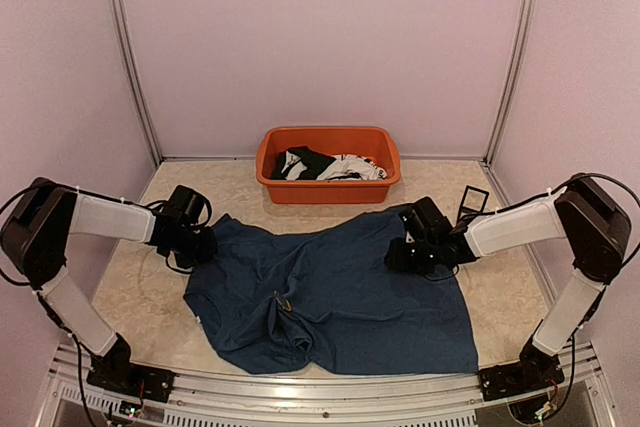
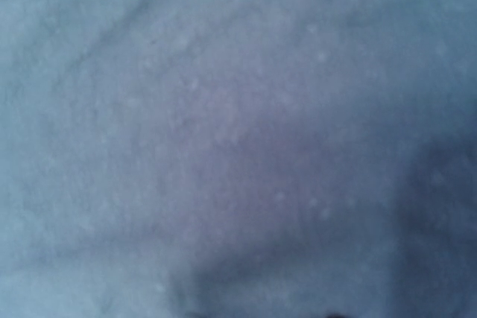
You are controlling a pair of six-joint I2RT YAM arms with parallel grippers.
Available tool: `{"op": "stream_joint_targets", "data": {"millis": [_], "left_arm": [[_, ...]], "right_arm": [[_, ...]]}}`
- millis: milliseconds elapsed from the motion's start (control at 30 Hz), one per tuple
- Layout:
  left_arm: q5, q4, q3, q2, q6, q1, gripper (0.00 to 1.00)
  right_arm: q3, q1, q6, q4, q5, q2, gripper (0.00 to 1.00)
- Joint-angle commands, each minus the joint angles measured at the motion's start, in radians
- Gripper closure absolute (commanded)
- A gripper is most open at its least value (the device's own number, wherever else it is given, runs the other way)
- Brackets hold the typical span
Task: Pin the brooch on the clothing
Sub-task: Smooth out the clothing with brooches at the center of the board.
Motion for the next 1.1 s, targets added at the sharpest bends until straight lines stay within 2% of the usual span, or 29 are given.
{"op": "stream_joint_targets", "data": {"millis": [0, 267, 567, 633, 700, 733, 767, 800, 933, 1067], "left_arm": [[-0.011, -0.019, 0.081, 0.101, 0.076, 0.044, 1.0], [0.011, -0.043, 0.263, 0.289, 0.137, 0.087, 1.0], [-0.011, -0.074, 0.415, 0.372, 0.196, 0.096, 0.99], [-0.027, -0.079, 0.407, 0.342, 0.194, 0.093, 0.87], [-0.054, -0.078, 0.381, 0.294, 0.194, 0.085, 0.63], [-0.068, -0.077, 0.368, 0.25, 0.194, 0.078, 0.54], [-0.09, -0.076, 0.354, 0.213, 0.193, 0.07, 0.45], [-0.103, -0.076, 0.342, 0.184, 0.19, 0.059, 0.42], [-0.13, -0.072, 0.301, 0.038, 0.194, -0.01, 0.3], [-0.178, -0.098, 0.298, -0.034, 0.225, -0.119, 0.05]], "right_arm": [[0.011, -0.03, 0.012, -0.017, -0.014, 0.059, 0.52], [0.032, -0.058, 0.016, -0.038, 0.005, 0.061, 0.52], [0.054, -0.06, -0.018, -0.046, -0.004, 0.016, 0.5], [0.058, -0.058, -0.031, -0.067, 0.004, -0.015, 0.49], [0.066, -0.055, -0.045, -0.102, 0.027, -0.06, 0.46], [0.07, -0.052, -0.051, -0.121, 0.045, -0.084, 0.45], [0.076, -0.052, -0.055, -0.144, 0.063, -0.109, 0.3], [0.082, -0.053, -0.058, -0.164, 0.085, -0.132, 0.23], [0.129, -0.054, -0.066, -0.262, 0.183, -0.196, 0.2], [0.173, -0.081, -0.019, -0.366, 0.307, -0.208, 0.12]]}}
